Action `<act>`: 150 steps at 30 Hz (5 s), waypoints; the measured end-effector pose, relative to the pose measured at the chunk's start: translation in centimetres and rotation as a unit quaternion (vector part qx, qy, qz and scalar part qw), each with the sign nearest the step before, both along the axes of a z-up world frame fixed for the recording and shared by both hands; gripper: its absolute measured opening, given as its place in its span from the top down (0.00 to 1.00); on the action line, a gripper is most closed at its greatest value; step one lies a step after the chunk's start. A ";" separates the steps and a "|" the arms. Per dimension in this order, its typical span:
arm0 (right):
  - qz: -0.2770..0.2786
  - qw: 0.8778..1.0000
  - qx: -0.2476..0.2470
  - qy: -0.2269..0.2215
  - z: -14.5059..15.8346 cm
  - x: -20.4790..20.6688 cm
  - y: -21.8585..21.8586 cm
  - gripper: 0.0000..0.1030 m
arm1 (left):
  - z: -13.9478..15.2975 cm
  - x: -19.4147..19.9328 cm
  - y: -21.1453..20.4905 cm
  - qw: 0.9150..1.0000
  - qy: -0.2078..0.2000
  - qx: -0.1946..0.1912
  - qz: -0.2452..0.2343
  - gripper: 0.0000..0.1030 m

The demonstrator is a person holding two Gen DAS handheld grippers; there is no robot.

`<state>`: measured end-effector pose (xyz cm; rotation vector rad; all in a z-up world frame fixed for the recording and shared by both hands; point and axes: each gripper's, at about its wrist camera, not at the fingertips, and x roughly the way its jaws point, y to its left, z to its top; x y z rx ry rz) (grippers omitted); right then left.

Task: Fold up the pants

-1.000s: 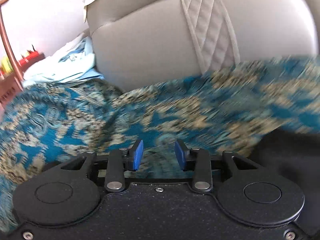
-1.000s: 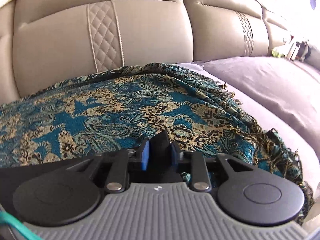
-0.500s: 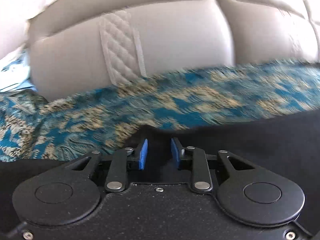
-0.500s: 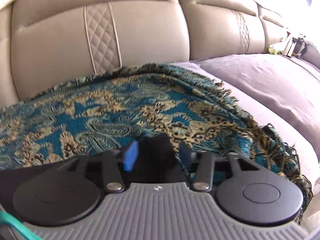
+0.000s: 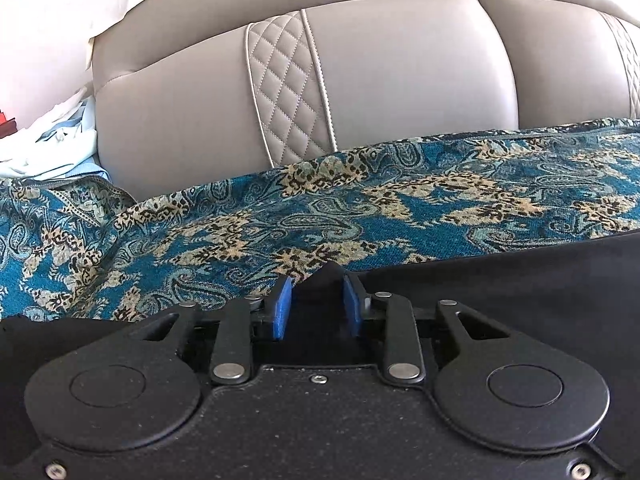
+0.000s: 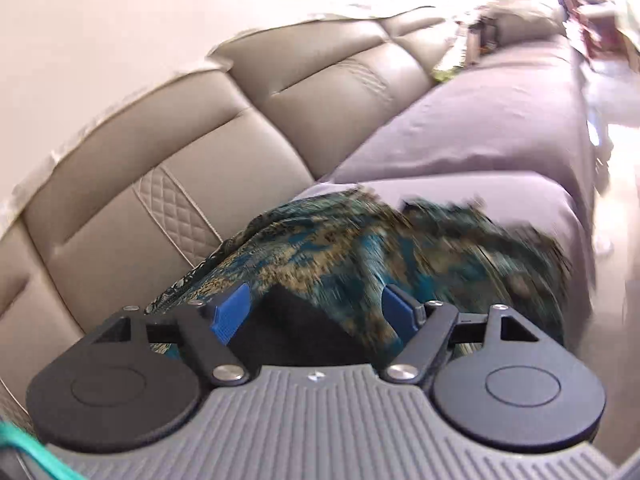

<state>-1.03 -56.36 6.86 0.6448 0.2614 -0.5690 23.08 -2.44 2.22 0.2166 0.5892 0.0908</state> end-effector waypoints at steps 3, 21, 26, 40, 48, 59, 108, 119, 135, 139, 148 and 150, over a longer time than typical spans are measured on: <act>-0.008 0.999 0.042 -0.012 -1.7 -2.5 1.9 0.19 | -0.1 0.0 -0.1 1.000 -0.001 0.005 0.000 0.72; -0.002 0.993 -0.004 0.115 -4.8 -0.6 5.8 0.46 | -0.1 0.0 -0.1 1.000 -0.001 0.002 0.000 0.72; -0.004 0.994 -0.007 0.110 -4.7 0.2 4.6 0.48 | -0.1 0.1 0.0 1.000 -0.001 -0.001 0.001 0.72; -0.009 0.997 0.055 0.045 -5.3 0.0 1.8 0.71 | 0.0 0.2 0.6 1.000 0.000 -0.021 0.011 0.66; -0.004 0.997 0.018 0.071 -5.1 1.7 2.6 0.74 | 0.0 0.3 0.8 1.000 0.000 -0.028 0.011 0.66; -0.014 0.997 0.023 0.068 -4.7 1.6 2.3 0.90 | 0.0 0.3 0.9 0.999 -0.001 -0.029 0.014 0.66; 0.443 0.872 -0.187 0.089 -1.8 2.8 35.5 0.26 | 2.4 -18.2 2.4 0.969 0.079 -0.219 -0.082 0.53; 0.439 0.886 -0.057 0.142 -2.6 15.3 35.0 0.70 | 2.1 -18.7 2.6 0.974 0.056 -0.205 -0.078 0.89; 0.541 0.830 0.016 0.134 2.2 26.8 44.5 0.61 | 2.8 -20.2 6.1 0.977 0.048 -0.196 -0.068 0.93; 0.542 0.832 0.020 0.122 3.4 26.6 44.4 0.33 | 2.1 -20.7 6.5 0.975 0.050 -0.206 -0.061 0.92; 0.519 0.804 -0.067 0.282 1.7 23.5 40.8 0.32 | 1.6 -20.9 7.1 0.973 0.048 -0.215 -0.065 0.91; 0.536 0.788 -0.031 0.302 0.7 23.4 40.8 0.32 | 1.5 -20.7 7.1 0.973 0.048 -0.214 -0.067 0.91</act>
